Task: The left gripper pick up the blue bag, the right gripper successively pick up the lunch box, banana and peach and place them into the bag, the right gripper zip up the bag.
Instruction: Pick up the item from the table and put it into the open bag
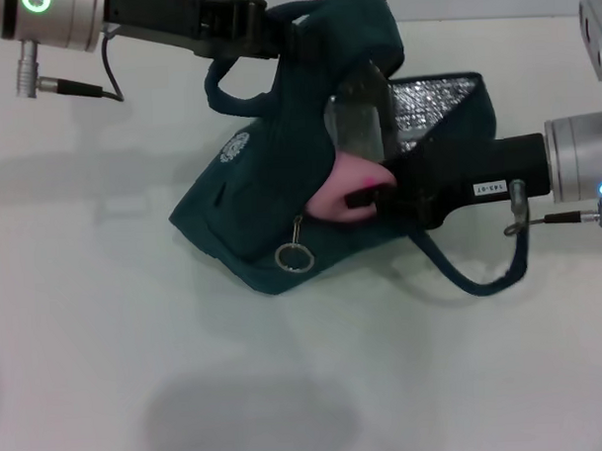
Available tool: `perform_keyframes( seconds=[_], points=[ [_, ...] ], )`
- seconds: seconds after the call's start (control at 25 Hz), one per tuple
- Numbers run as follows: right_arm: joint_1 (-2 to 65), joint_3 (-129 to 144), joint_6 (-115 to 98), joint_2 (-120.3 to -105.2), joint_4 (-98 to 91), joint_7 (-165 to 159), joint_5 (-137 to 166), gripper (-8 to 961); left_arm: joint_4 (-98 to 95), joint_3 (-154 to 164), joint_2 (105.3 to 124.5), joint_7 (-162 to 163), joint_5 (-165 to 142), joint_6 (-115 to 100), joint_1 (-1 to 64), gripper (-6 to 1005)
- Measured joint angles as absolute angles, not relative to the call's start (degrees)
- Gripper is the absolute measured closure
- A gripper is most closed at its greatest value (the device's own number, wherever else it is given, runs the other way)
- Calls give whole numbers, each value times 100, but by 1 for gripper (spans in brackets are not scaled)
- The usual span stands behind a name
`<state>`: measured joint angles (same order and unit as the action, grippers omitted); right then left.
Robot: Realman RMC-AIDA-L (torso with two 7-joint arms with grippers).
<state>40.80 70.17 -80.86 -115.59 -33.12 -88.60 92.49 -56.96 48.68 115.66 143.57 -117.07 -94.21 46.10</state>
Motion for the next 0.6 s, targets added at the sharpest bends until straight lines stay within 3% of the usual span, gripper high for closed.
perform_keyframes(
  seconds=[0.36,0.6],
  points=[
    [4211,7055,-8372,-11594,-3407,-8924,9209,919,-5696,4881,11588,14360,-11706,-9426,4609,948],
    [3912,7001,-7606,-11585,-3553,-8876,9032,918,-5698,4867,11591,14362,-11683,-9435,4534,947]
  ],
)
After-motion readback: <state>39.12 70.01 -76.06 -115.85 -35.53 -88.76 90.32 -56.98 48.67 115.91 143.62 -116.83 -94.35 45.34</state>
